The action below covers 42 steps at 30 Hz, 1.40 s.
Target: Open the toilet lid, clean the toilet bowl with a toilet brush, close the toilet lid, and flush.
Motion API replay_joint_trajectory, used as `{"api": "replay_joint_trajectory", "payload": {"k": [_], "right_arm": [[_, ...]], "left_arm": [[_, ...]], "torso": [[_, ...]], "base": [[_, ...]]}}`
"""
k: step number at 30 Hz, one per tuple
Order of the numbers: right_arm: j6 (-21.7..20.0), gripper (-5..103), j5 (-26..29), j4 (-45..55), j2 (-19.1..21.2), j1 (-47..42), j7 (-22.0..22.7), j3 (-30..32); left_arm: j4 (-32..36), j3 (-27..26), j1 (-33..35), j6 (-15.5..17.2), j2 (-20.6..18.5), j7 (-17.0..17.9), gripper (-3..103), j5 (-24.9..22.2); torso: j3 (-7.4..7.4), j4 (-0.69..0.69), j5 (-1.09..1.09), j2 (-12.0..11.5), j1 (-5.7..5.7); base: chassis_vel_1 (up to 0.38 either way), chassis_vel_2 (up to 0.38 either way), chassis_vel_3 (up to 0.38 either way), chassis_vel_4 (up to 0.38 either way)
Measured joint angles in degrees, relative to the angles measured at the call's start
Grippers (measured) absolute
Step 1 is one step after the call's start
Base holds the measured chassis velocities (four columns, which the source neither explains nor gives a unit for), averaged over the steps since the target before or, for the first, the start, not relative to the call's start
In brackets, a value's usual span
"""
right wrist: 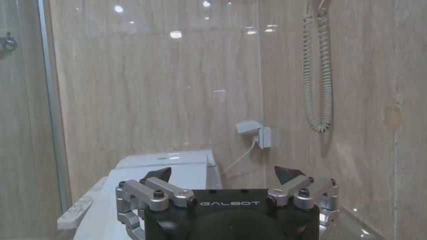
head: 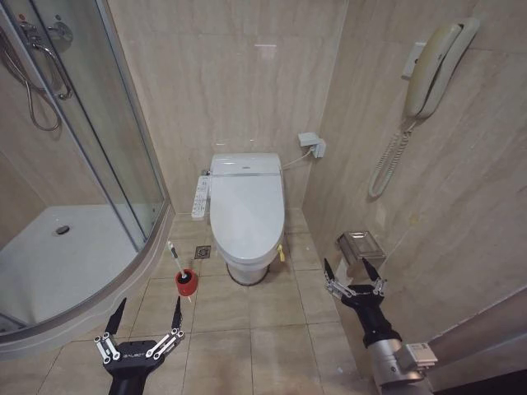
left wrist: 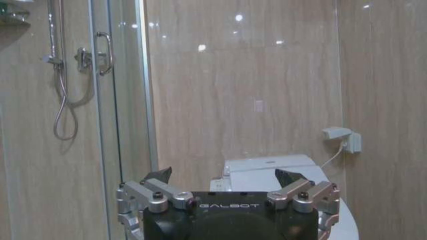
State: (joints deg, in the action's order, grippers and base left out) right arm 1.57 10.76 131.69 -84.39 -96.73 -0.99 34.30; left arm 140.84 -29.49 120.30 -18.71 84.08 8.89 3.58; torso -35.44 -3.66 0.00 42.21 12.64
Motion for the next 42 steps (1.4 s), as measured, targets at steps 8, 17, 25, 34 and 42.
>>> {"api": "replay_joint_trajectory", "payload": {"k": [8, 17, 25, 34, 42], "right_arm": [[-0.09, 100, 0.02, 0.28, 0.15, -0.01, -0.02, 0.13], [0.06, 100, -0.21, -0.25, 0.0, 0.3, 0.01, 0.03], [0.98, 100, -0.31, -1.33, 0.37, 0.74, -1.14, 0.2], [1.7, 100, -0.12, -2.41, 0.09, 1.16, -1.16, -0.08], [2.14, 100, -0.11, -2.77, -0.01, 1.04, -1.11, -0.08]], "left_arm": [[0.0, 0.0, 0.0, 0.0, 0.0, 0.0, 100, 0.0], [0.0, 0.0, 0.0, 0.0, 0.0, 0.0, 100, 0.0], [0.0, 0.0, 0.0, 0.0, 0.0, 0.0, 100, 0.0], [0.0, 0.0, 0.0, 0.0, 0.0, 0.0, 100, 0.0], [0.0, 0.0, 0.0, 0.0, 0.0, 0.0, 100, 0.0]], "torso": [[0.0, -0.01, 0.0, 0.0, 0.0], [0.0, -0.01, 0.0, 0.0, 0.0], [0.0, -0.01, 0.0, 0.0, 0.0], [0.0, 0.0, 0.0, 0.0, 0.0], [0.0, -0.01, 0.01, 0.0, 0.0]], "base": [[0.0, 0.0, 0.0, 0.0], [0.0, 0.0, 0.0, 0.0], [-0.048, 0.049, 0.061, -0.064], [-0.105, 0.113, 0.11, -0.121], [-0.119, 0.108, 0.12, -0.114]]}}
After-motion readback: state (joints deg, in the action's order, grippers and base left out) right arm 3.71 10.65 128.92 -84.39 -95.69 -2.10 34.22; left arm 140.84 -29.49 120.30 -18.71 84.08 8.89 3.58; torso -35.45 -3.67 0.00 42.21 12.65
